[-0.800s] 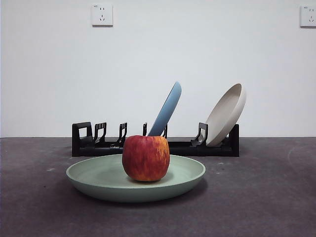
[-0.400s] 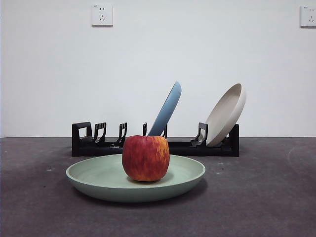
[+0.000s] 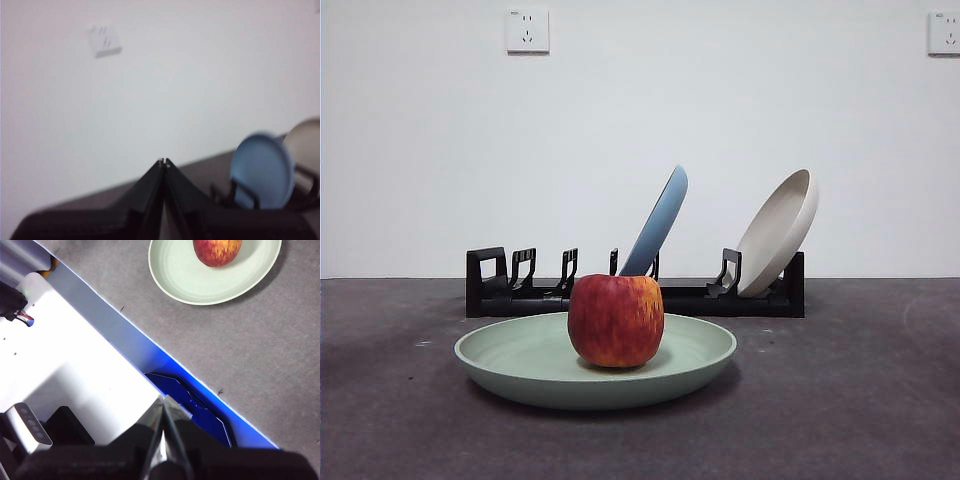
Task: Take the green plate from the plate rack,put the plate on the table,take the apple from the table,put the apple in the plate
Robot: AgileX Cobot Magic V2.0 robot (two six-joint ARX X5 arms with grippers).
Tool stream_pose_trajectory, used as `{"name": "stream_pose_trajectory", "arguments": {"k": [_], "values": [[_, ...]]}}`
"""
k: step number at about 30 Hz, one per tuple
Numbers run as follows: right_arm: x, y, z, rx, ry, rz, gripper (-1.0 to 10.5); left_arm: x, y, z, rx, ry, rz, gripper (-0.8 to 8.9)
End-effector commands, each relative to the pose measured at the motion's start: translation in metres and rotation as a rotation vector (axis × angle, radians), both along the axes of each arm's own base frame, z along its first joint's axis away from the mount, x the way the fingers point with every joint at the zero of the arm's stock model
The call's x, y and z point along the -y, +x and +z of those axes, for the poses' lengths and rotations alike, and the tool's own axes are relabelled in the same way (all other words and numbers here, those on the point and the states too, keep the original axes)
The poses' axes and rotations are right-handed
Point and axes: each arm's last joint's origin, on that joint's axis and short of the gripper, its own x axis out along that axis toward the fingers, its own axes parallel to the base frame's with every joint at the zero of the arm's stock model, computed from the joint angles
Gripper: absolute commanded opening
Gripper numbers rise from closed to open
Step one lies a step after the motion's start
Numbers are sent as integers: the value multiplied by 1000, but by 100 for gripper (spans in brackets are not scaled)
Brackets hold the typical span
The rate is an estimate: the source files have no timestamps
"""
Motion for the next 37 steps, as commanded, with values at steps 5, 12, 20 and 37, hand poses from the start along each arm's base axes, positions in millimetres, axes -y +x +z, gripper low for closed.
{"name": "stream_pose_trajectory", "arguments": {"k": [5, 12, 20, 37], "values": [[0, 0, 1, 1, 6, -6, 1, -7, 1, -76, -64, -36, 61, -3], [0, 0, 1, 1, 6, -6, 1, -11, 0, -122, -115, -55, 107, -4], [0, 0, 1, 1, 6, -6, 1, -16, -1, -148, -198, -100, 148, -3], [0, 0, 1, 0, 5, -6, 1, -15, -2, -161, -347, -148, 114, -3]]}}
